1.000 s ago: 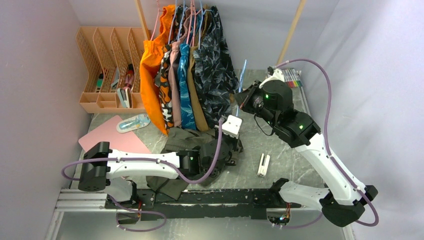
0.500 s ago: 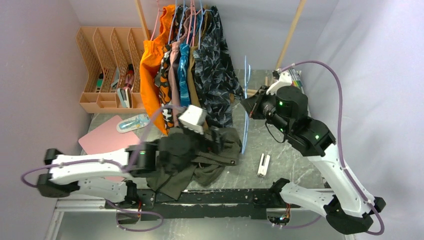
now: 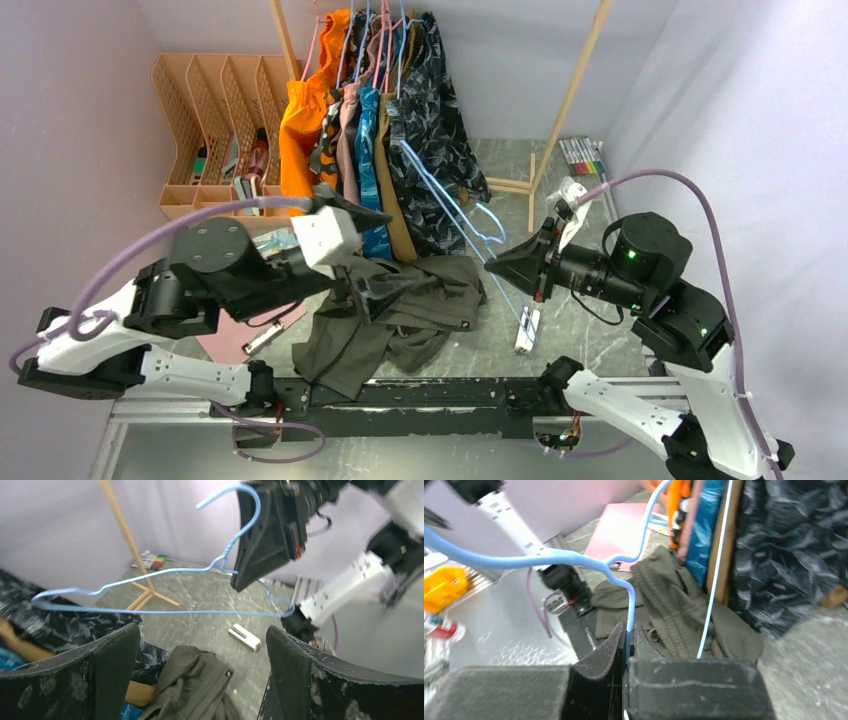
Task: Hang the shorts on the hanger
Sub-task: Pick up the hanger from the clothesline.
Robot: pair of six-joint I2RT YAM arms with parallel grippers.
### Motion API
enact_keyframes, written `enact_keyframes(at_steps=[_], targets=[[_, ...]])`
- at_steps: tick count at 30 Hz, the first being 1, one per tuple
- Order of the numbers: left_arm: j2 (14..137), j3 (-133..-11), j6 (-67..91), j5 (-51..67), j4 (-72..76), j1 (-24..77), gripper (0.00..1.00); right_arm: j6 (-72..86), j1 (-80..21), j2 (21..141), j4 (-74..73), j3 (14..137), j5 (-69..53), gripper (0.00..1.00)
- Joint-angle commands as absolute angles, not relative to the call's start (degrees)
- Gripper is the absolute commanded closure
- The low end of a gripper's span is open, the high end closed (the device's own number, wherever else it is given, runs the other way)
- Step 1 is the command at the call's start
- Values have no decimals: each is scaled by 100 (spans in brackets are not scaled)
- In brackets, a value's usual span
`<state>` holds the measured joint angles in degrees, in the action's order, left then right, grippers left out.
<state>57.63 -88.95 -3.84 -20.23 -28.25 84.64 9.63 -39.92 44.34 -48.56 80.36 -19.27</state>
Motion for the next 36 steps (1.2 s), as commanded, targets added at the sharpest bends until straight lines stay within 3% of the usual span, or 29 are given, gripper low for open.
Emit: enact_keyframes(at_steps=[1,11,20,27,32,36], targets=[[6286,-9329,-1342,-728,-4153,8493,1,352,-4117,4443,-5083,8219,-3249,100],[6274,-10023,-1832,385,-4356,8490,1,28,-4174,4366,-5182,8100,-4097,100],[6932,-10516,-2197,-93,-4827,8491,0,-1,-4245,4516,-5040,8068,-4474,100],[7439,-10688,-2171,-473,-5241,8492,8,-33,-4319,4562,-5027,8058,-4566,100],[7346,-10533,-2139,-256,-5140,8403,21,-44,-4342,4557,-5023,8046,-4597,100],[7227,-10316,-2079,-199,-5044,8309,47,-62,-4348,4539,-5019,7998,-4610,100]])
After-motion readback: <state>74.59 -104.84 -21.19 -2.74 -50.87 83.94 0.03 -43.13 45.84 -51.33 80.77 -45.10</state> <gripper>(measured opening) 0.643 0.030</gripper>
